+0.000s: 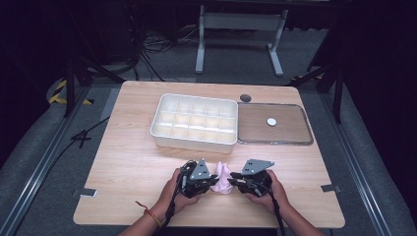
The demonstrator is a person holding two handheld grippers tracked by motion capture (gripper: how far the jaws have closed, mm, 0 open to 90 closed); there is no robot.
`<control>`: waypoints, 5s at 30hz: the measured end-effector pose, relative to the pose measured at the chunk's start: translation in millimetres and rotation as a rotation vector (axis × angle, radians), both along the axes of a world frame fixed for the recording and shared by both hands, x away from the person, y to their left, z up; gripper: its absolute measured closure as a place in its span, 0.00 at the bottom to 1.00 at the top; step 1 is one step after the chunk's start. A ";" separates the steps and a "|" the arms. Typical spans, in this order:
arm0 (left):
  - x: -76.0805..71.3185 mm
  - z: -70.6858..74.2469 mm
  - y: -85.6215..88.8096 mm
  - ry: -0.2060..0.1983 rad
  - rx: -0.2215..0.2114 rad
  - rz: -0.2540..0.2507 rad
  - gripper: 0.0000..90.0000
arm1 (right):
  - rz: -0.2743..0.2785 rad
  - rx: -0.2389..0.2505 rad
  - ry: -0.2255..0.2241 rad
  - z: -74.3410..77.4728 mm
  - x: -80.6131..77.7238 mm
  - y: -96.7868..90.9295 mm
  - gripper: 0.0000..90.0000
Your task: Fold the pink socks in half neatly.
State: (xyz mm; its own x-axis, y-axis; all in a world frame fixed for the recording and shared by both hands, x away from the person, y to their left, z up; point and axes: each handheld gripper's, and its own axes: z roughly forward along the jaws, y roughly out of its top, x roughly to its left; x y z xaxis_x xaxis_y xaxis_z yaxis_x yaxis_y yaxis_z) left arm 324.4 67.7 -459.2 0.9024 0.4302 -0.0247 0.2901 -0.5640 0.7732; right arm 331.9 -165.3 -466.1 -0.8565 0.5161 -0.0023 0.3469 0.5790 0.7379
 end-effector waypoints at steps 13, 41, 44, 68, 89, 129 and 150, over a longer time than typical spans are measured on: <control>-3.4 -3.0 -12.0 -0.036 0.056 -0.030 0.92 | 0.003 0.001 0.006 -8.0 1.3 10.8 0.84; -4.1 -11.0 -22.5 -0.041 0.090 -0.031 0.88 | -0.049 0.117 -0.051 18.5 9.0 -7.0 0.85; -4.3 -10.9 -22.7 -0.038 0.090 -0.027 0.88 | -0.014 0.139 -0.080 26.2 7.5 3.3 0.87; -6.4 -4.8 -18.6 -0.013 0.039 -0.070 0.87 | -0.013 0.023 -0.048 -0.6 23.2 16.1 0.92; -5.2 -12.5 -18.8 0.005 0.027 -0.113 0.94 | -0.013 0.044 -0.020 -2.7 23.3 8.1 0.92; -8.0 -15.9 -22.5 -0.019 0.043 -0.122 0.94 | -0.011 0.011 -0.057 1.4 25.0 12.7 0.94; -7.7 -15.4 -22.1 -0.006 0.048 -0.124 0.92 | -0.090 0.043 -0.055 12.7 27.5 -1.1 0.85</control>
